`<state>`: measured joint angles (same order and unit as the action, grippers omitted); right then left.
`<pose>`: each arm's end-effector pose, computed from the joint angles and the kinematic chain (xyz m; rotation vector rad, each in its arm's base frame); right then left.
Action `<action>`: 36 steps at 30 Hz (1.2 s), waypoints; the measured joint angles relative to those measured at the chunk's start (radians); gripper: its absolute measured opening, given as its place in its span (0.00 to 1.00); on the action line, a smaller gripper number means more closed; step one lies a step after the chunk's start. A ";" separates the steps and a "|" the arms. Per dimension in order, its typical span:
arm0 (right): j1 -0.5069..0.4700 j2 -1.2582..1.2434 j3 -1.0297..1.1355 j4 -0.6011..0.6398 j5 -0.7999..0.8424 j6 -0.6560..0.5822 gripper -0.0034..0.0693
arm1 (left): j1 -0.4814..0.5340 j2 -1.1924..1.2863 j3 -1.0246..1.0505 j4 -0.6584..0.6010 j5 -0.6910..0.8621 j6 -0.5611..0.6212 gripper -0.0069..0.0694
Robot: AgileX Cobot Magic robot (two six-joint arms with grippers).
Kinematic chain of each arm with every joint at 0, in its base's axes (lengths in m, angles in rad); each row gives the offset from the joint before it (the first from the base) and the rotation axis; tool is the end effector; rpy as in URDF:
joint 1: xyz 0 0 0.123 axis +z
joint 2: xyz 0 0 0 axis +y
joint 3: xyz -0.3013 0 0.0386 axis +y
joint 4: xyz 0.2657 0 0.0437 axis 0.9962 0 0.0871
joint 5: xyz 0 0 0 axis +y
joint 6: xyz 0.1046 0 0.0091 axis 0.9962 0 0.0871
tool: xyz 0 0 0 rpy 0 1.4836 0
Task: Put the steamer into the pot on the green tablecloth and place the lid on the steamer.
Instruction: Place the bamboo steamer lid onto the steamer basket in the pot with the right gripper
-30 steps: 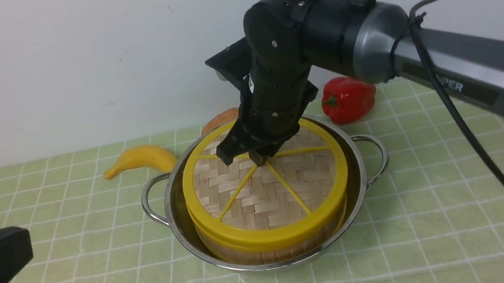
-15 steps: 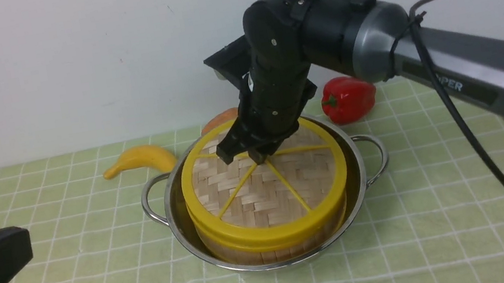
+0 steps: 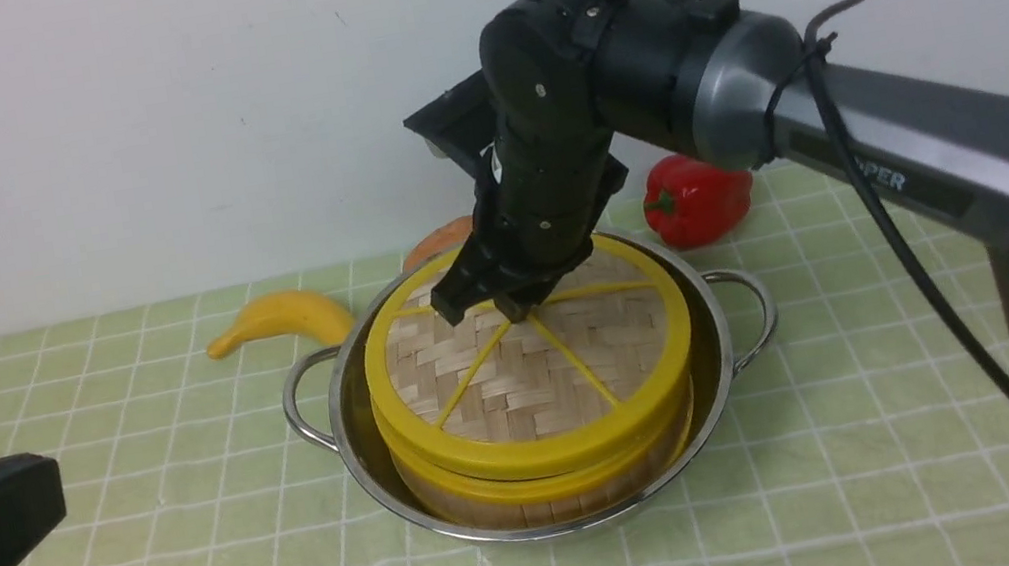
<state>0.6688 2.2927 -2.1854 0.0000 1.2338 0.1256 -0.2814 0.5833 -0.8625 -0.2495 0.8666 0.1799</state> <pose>0.4155 0.3284 0.2388 -0.7630 2.7399 0.1758 0.0948 -0.0480 0.3883 0.4227 2.0215 -0.3585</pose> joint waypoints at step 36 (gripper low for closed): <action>-0.002 -0.014 0.031 0.062 -0.008 0.000 0.24 | 0.000 0.000 0.001 0.003 0.000 0.000 0.08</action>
<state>0.6669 2.2783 -2.1544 0.0619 1.2257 0.1252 -0.2814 0.5833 -0.8618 -0.2468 0.8666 0.1799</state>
